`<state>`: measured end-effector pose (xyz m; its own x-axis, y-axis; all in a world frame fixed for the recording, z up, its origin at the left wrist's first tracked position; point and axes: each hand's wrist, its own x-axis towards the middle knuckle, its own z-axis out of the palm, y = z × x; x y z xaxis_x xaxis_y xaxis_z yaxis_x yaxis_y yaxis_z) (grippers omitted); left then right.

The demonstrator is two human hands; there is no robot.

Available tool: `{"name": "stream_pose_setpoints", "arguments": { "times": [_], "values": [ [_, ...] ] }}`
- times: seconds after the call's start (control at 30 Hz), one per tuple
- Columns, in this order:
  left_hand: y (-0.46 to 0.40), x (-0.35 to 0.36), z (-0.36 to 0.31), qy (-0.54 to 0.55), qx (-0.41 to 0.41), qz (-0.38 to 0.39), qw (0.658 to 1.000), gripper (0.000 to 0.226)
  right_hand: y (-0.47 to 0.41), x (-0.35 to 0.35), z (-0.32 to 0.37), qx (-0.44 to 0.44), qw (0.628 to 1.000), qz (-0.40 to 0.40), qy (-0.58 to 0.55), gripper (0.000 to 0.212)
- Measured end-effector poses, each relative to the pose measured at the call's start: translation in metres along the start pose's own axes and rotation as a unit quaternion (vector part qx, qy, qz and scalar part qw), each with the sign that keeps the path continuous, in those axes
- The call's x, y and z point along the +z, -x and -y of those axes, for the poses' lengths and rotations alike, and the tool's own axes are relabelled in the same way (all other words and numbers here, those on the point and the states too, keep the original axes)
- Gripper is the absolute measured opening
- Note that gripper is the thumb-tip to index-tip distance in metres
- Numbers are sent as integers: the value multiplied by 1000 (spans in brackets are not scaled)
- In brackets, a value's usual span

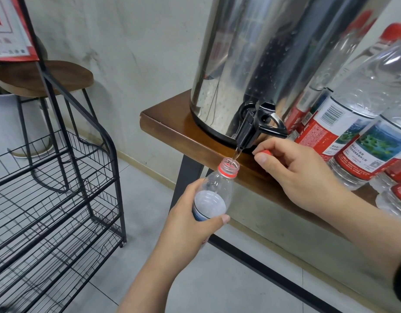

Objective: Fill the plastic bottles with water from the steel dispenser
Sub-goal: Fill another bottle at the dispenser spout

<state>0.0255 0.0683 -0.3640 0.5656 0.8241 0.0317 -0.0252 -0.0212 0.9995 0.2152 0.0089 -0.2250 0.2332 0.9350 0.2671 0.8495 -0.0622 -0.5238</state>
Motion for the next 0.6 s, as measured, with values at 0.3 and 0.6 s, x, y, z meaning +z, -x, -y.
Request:
{"name": "stream_pose_setpoints", "arguments": {
  "times": [0.3,0.6],
  "values": [
    [0,0,2,3,2,-2,1000,69,0,0,-1,0,1000,-1,0,37],
    [0,0,2,-2,0,2,1000,69,0,-1,-1,2,1000,5,14,39]
  ]
}}
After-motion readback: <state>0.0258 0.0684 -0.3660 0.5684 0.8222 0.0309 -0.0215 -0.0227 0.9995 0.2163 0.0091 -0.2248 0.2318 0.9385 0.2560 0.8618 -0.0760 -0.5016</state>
